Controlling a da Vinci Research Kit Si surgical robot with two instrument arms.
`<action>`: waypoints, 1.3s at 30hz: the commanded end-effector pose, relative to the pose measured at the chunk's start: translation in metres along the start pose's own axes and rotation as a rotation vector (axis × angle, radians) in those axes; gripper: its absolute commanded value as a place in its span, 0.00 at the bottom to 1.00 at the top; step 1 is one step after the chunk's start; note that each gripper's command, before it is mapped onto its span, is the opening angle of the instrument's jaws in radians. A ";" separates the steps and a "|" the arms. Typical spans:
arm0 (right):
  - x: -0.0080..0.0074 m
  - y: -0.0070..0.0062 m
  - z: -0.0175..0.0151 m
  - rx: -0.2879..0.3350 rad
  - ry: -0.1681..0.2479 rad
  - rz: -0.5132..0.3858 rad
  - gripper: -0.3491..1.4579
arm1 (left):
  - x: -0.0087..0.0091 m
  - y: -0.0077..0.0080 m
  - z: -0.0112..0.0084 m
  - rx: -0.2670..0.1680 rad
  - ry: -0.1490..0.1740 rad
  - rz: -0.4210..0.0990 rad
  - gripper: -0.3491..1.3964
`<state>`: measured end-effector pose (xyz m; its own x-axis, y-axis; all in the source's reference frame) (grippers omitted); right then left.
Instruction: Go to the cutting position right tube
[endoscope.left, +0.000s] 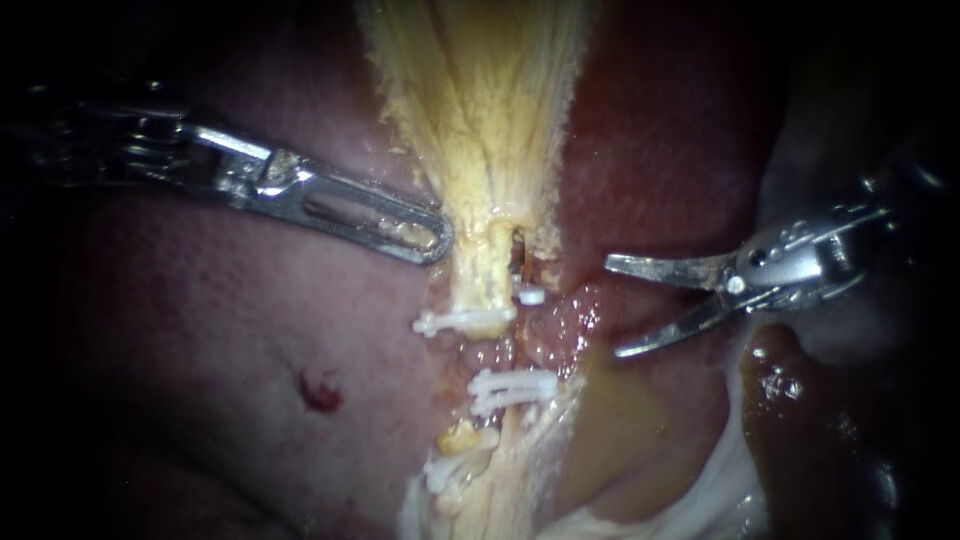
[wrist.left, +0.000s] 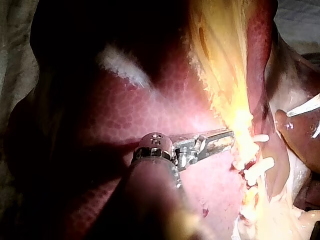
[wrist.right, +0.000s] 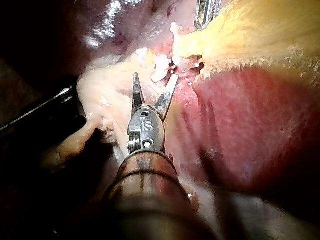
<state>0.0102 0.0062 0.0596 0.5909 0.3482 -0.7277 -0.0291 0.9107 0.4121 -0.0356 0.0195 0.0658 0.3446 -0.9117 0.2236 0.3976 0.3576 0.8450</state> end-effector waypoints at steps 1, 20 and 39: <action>0.0000 0.0000 0.0000 0.000 0.000 0.000 0.99 | 0.0000 0.0000 -0.0001 0.001 0.000 0.000 0.00; 0.0000 0.0000 0.0000 0.009 0.001 0.000 0.99 | -0.0038 -0.0017 -0.0104 -0.030 -0.075 -0.019 0.00; -0.0047 -0.0011 0.0090 0.114 -0.065 0.090 0.99 | -0.0029 -0.0019 -0.0090 -0.032 -0.075 -0.016 0.00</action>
<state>0.0150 0.0014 0.0682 0.6409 0.4166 -0.6447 0.0011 0.8394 0.5435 -0.0298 0.0232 0.0592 0.2730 -0.9299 0.2464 0.4305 0.3472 0.8331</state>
